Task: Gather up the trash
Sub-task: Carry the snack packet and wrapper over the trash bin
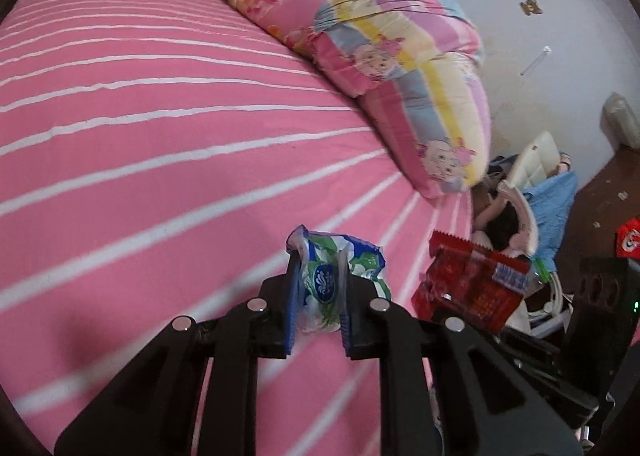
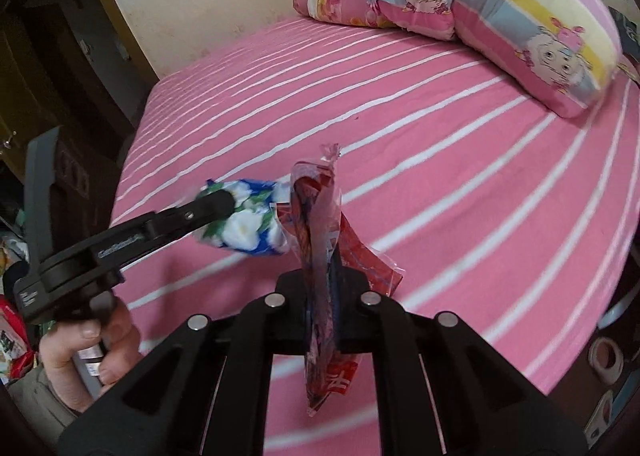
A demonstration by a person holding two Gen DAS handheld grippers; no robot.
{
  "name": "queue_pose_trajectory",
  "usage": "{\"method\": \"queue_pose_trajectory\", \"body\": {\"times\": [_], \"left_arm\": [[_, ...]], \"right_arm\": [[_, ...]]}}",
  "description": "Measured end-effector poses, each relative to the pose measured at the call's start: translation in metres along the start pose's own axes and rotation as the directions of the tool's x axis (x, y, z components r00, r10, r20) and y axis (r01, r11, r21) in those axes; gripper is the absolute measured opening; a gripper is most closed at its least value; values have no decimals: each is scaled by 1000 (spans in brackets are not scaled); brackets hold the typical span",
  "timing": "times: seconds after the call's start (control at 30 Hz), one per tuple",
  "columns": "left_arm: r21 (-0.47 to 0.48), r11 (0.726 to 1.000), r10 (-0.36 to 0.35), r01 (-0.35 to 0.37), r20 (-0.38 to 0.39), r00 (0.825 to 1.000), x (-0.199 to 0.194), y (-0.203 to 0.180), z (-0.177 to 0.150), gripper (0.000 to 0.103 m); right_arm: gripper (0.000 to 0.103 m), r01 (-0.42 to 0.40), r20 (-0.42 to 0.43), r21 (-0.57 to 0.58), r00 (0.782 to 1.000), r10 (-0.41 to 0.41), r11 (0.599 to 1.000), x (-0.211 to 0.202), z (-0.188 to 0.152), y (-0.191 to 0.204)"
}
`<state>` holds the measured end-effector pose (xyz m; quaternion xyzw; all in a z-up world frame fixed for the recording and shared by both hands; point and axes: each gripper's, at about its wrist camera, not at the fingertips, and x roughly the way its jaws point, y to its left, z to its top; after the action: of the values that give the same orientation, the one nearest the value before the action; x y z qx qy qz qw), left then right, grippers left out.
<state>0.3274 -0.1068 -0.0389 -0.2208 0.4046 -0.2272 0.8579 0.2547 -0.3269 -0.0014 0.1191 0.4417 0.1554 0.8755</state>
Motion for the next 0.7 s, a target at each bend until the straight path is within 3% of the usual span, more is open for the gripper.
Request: {"method": "queue_pose_trajectory", "body": {"times": [0.43,0.7], "left_arm": [[35,992,-119,119,10,993,-115,-76,-108,16],[73,982,-170,174,-55,984,-136,-138,-172,16]], "right_arm": [[8,13,83,39,996,-16,999,-154,-102,29],[8,35,149,80,988,-47,996,-234,-165,20]]}}
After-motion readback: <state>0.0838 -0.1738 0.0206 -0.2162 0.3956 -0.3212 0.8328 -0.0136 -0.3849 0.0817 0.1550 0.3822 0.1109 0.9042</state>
